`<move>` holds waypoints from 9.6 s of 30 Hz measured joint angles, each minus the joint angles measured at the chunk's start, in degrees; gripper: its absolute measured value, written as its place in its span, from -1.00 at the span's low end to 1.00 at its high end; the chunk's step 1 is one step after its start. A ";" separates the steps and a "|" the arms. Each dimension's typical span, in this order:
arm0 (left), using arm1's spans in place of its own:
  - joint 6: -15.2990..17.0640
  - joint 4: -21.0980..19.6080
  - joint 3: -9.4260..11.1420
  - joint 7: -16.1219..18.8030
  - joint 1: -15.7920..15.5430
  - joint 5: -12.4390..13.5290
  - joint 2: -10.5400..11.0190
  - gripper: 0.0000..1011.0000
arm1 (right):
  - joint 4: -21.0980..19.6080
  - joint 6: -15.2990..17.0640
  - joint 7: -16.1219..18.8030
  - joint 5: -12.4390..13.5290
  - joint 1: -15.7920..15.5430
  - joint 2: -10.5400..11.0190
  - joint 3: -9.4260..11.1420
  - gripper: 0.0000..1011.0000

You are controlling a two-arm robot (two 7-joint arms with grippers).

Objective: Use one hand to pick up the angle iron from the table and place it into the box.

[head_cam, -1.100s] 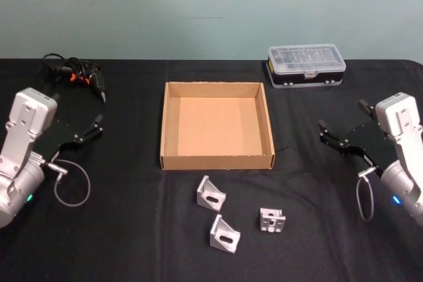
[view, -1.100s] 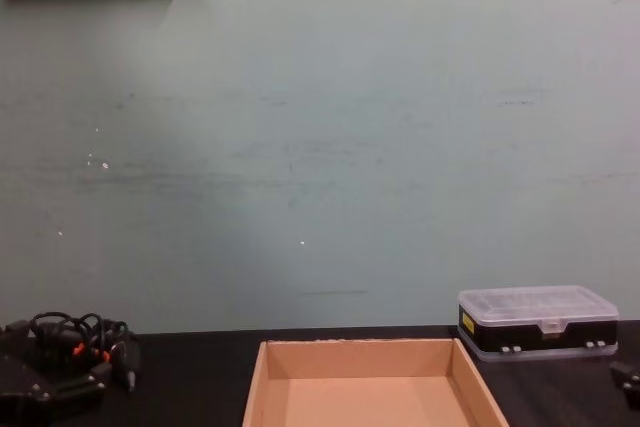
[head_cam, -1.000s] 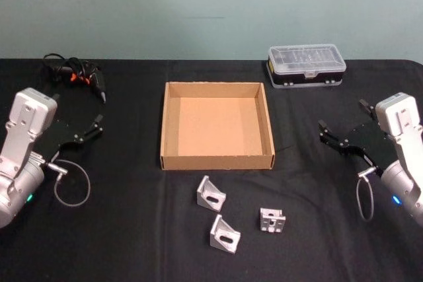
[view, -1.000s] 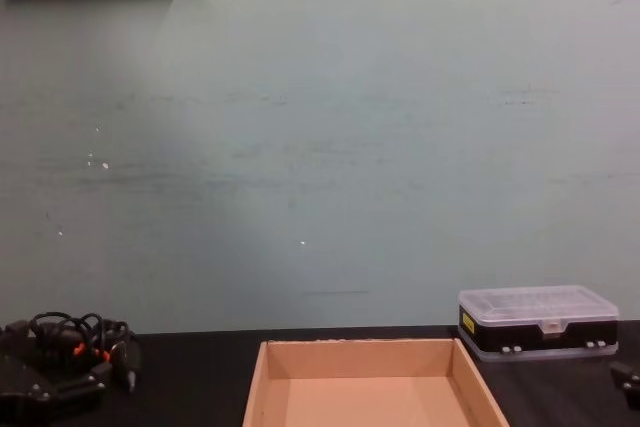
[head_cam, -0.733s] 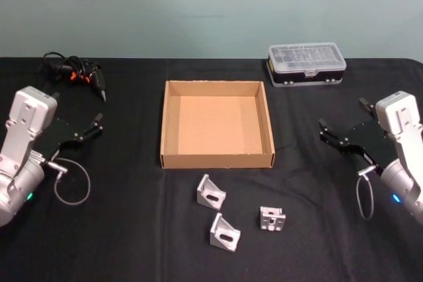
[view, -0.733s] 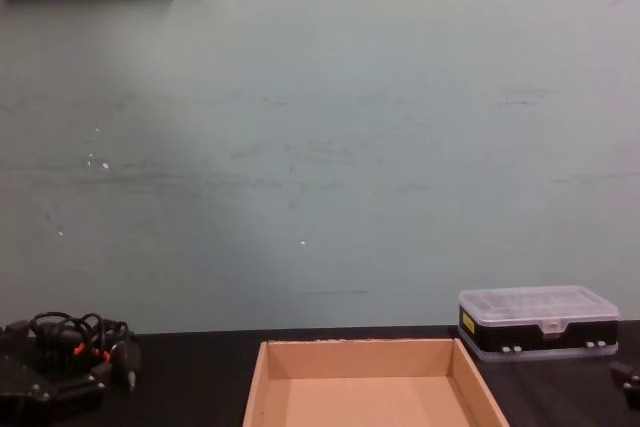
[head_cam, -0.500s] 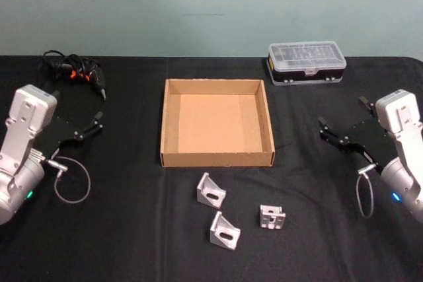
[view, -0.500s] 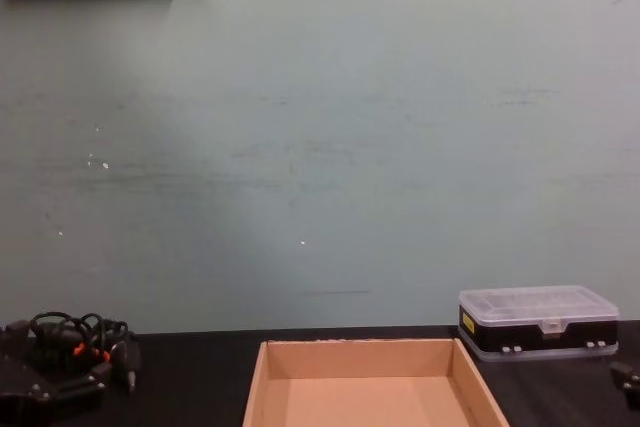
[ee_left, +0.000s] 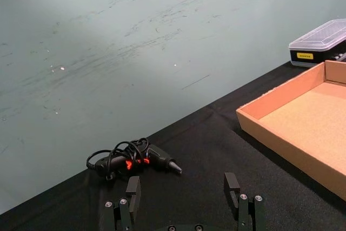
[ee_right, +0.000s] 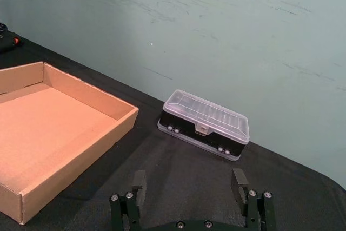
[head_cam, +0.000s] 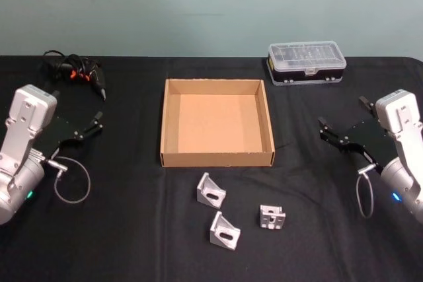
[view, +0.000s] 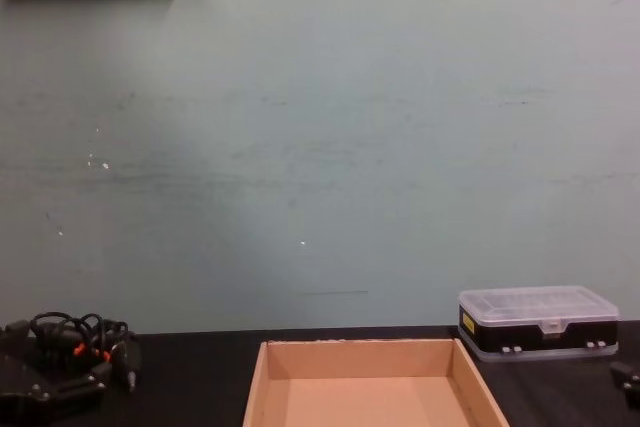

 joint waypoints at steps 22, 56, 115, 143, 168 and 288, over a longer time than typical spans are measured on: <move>0.00 0.00 0.00 0.00 0.00 0.00 0.00 1.00 | -5.39 -1.07 2.19 1.40 -4.01 2.52 2.48 0.98; 0.00 0.00 0.00 0.00 0.00 0.00 0.00 1.00 | -19.47 12.55 29.48 -2.00 -7.50 11.01 -4.44 0.98; 0.00 0.00 0.00 0.00 0.00 0.00 0.00 1.00 | -18.34 14.04 30.09 -1.02 -7.43 9.15 -3.48 -0.89; 0.00 0.01 0.00 0.00 0.00 0.00 0.00 1.00 | -3.86 13.97 30.51 -0.17 8.97 -7.35 -0.22 -0.89; 0.00 0.00 0.00 0.00 0.00 0.00 0.00 1.00 | 21.54 20.76 31.03 -2.90 24.97 -18.74 -5.43 -0.89; 0.00 0.00 0.00 0.00 0.00 0.00 0.00 1.00 | -23.06 32.22 33.82 2.60 -0.64 4.15 -10.23 0.98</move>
